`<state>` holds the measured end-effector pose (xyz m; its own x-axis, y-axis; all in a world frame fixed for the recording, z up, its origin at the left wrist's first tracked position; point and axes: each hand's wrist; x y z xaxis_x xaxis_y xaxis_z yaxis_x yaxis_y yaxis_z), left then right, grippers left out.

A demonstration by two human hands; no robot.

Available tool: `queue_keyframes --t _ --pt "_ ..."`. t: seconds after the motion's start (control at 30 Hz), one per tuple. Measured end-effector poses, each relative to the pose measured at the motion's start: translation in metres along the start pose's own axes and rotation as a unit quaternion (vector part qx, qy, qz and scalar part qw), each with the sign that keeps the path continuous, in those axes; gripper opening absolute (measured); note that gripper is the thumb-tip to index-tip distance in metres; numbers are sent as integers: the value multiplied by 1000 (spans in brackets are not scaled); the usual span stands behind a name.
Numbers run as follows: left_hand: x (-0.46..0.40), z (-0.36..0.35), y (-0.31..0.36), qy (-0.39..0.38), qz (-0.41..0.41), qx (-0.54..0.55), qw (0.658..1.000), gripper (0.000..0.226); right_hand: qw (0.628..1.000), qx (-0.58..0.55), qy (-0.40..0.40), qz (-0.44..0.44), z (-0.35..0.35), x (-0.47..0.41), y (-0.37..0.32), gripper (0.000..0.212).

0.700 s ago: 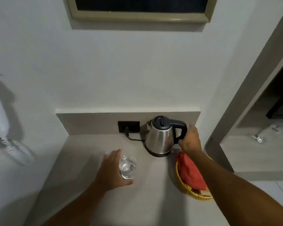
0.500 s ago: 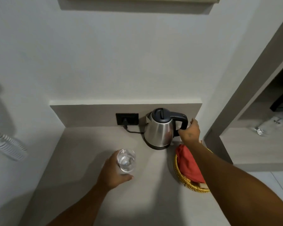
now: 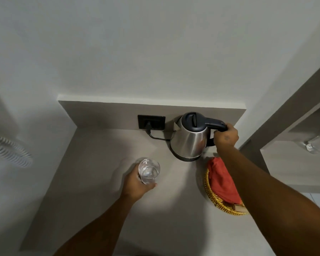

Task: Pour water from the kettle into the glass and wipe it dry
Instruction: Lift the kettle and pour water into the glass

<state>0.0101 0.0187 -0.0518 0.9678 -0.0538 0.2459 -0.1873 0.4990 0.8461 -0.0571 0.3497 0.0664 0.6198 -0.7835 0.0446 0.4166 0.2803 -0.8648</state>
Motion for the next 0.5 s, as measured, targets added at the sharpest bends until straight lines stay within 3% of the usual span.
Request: queue_keyframes --t 0.13,0.3,0.5 --pt "3 2 5 2 -1 -7 1000 93 999 10 7 37 0 6 -16 31" --pt "9 3 13 8 3 -2 1000 93 986 18 -23 162 5 24 -53 34" --pt "15 6 19 14 11 8 1000 86 922 52 -52 380 5 64 -92 42"
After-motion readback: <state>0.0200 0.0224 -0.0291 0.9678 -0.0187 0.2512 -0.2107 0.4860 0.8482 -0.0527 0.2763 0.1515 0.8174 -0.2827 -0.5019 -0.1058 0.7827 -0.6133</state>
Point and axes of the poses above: each hand's wrist, its own x-axis away from the middle knuckle, its own z-axis out of the back of the hand, y = z × x, and after that the axes turned 6 degrees about z, right-handed
